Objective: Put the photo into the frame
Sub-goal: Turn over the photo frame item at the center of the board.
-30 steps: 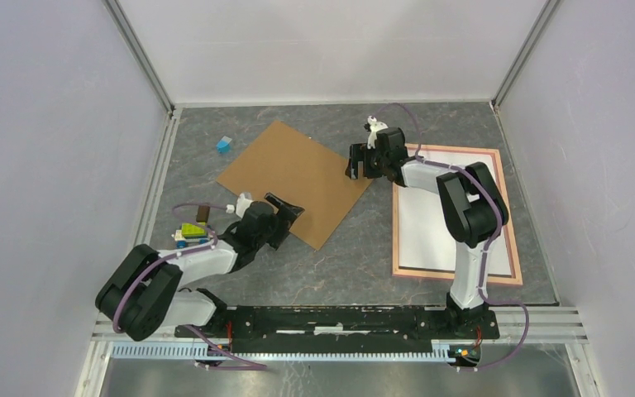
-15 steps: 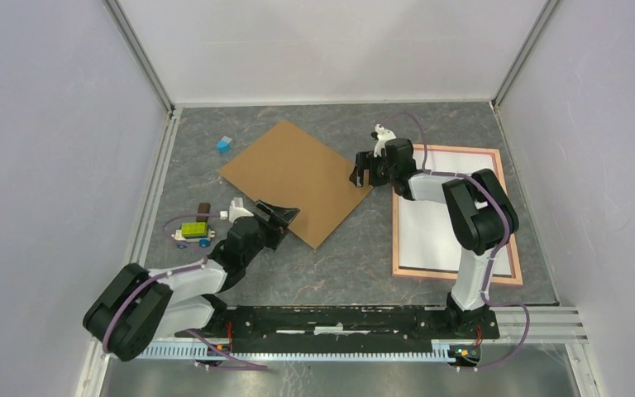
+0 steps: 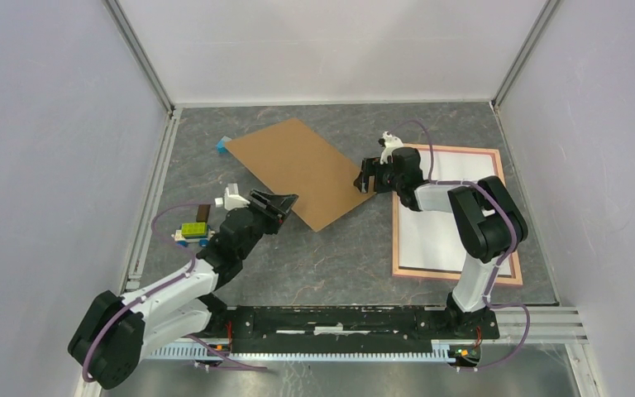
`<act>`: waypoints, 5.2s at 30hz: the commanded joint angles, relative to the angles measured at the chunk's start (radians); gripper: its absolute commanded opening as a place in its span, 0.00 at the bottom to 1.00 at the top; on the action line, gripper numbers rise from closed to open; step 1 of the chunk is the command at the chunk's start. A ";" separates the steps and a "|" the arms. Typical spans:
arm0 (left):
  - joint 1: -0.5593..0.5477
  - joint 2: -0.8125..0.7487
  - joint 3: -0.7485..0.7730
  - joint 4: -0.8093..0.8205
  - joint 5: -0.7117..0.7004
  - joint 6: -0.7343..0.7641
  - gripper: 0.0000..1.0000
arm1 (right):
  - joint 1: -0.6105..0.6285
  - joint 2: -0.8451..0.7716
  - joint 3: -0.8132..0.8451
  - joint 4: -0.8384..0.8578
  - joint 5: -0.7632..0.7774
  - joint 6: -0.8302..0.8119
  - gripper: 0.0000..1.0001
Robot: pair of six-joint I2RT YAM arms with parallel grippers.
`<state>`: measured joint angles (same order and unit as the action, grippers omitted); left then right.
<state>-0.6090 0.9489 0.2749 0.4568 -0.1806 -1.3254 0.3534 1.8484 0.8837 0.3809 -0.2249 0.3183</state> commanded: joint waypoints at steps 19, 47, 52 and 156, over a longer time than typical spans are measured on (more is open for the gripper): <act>-0.024 0.016 0.157 -0.271 0.033 0.066 0.56 | 0.107 -0.066 -0.139 -0.003 -0.172 0.065 0.86; -0.023 -0.152 -0.085 -0.519 -0.036 -0.010 1.00 | 0.106 -0.134 -0.235 -0.041 -0.092 0.028 0.87; -0.023 -0.113 -0.050 -0.523 -0.067 0.017 1.00 | 0.106 -0.132 -0.233 -0.041 -0.095 0.028 0.86; -0.023 -0.077 0.777 -0.944 0.227 0.611 0.91 | 0.960 -0.532 -0.302 0.177 1.078 -0.235 0.00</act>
<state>-0.6304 0.9138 0.9516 -0.4931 0.0170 -0.8555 1.3663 1.4364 0.6197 0.5648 0.9115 -0.1619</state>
